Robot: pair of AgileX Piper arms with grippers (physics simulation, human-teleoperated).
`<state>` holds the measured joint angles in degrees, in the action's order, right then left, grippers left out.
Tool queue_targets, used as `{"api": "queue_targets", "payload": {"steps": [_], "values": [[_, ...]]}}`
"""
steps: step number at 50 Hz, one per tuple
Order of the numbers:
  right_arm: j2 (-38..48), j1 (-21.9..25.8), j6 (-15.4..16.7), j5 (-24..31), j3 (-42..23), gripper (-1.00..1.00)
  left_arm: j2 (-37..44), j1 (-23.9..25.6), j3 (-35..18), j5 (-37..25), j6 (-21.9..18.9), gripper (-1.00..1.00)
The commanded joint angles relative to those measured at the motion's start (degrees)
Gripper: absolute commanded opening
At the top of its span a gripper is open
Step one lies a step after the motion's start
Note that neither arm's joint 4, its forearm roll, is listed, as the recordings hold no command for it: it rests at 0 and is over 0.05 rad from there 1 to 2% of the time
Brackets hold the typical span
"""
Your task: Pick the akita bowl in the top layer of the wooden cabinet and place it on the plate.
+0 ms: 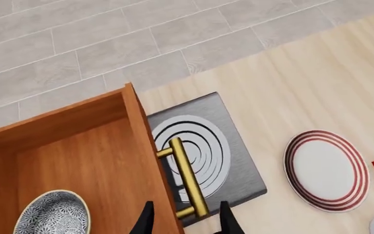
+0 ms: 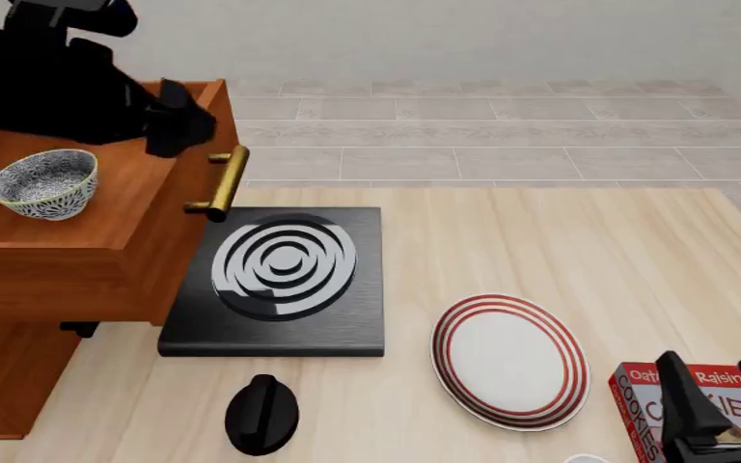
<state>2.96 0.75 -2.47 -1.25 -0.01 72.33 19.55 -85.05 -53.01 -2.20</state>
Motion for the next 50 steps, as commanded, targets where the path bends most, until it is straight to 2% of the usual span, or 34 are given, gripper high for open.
{"api": "queue_targets", "payload": {"steps": [1, 35, 50], "values": [[2.1, 0.1, 0.3, -2.1, 0.0, 1.0, -0.6, -1.7, -2.6, -0.9, -1.6, 1.0], [1.0, 0.1, 0.5, -1.1, 0.0, 1.0, -2.6, -12.1, 1.0, -0.2, -6.9, 1.0], [0.8, 0.1, 0.5, -0.9, 0.0, 1.0, -2.6, -15.6, 2.8, 0.7, -7.7, 1.0]]}}
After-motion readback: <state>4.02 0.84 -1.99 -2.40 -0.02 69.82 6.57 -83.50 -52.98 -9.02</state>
